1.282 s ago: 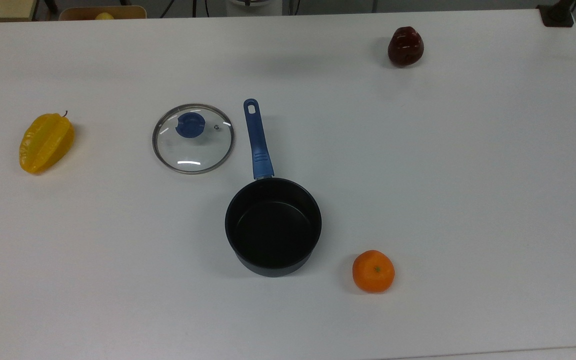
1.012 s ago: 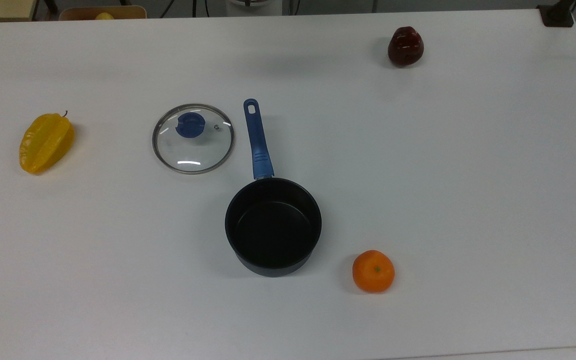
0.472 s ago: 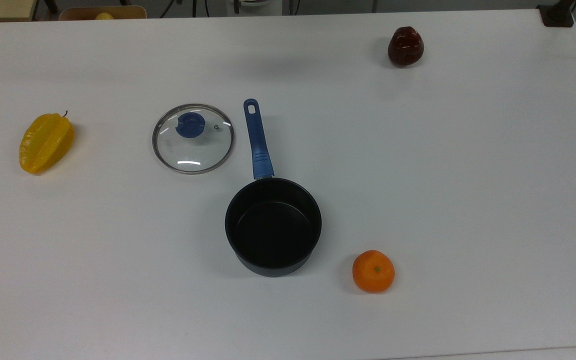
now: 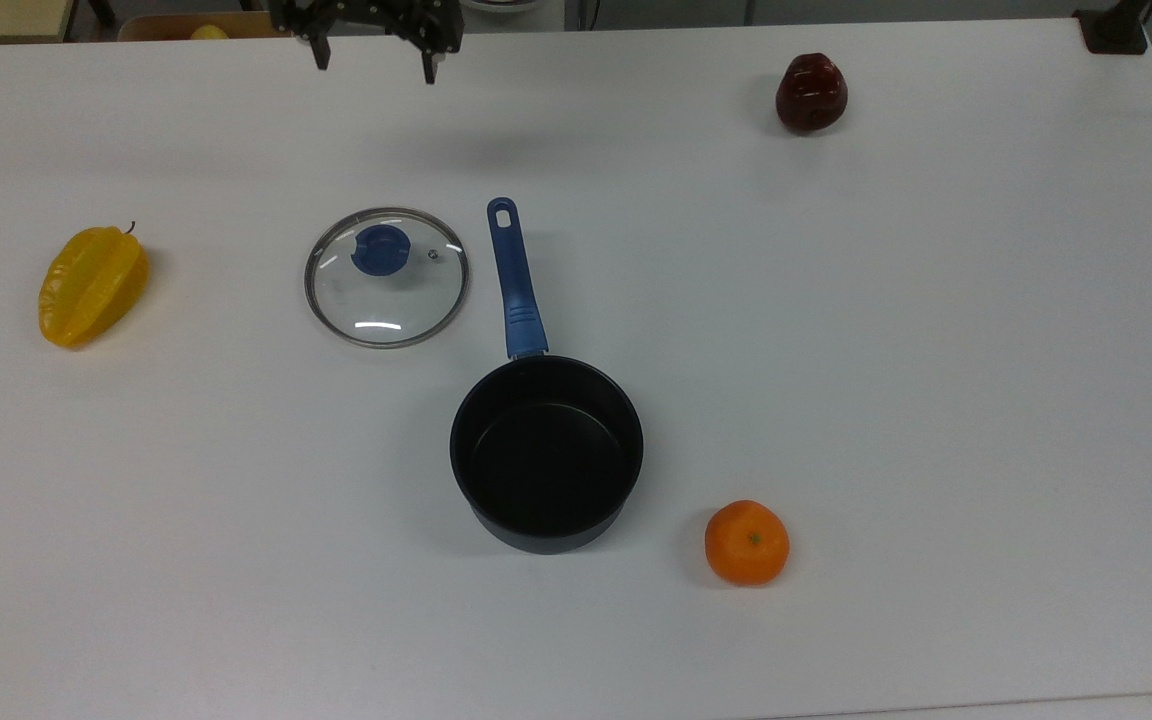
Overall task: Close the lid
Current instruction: 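Move the gripper down over the glass lid's blue knob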
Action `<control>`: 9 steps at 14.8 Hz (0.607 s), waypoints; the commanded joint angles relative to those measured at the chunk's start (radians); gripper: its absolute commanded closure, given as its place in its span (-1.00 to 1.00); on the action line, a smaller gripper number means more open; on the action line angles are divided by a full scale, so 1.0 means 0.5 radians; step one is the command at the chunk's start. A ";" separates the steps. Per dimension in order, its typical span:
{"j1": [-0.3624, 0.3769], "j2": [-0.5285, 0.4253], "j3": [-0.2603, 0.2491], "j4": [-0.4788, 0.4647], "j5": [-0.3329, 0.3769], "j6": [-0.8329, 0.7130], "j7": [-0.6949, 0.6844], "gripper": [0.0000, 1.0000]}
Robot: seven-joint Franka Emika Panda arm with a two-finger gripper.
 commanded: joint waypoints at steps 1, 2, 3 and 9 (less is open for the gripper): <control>-0.024 -0.080 -0.001 -0.372 0.006 0.375 -0.045 -1.00; -0.021 -0.080 -0.001 -0.446 0.006 0.461 -0.042 -1.00; -0.018 -0.083 0.002 -0.514 0.006 0.544 -0.030 -1.00; -0.012 0.036 0.002 -0.839 0.003 1.372 0.145 -1.00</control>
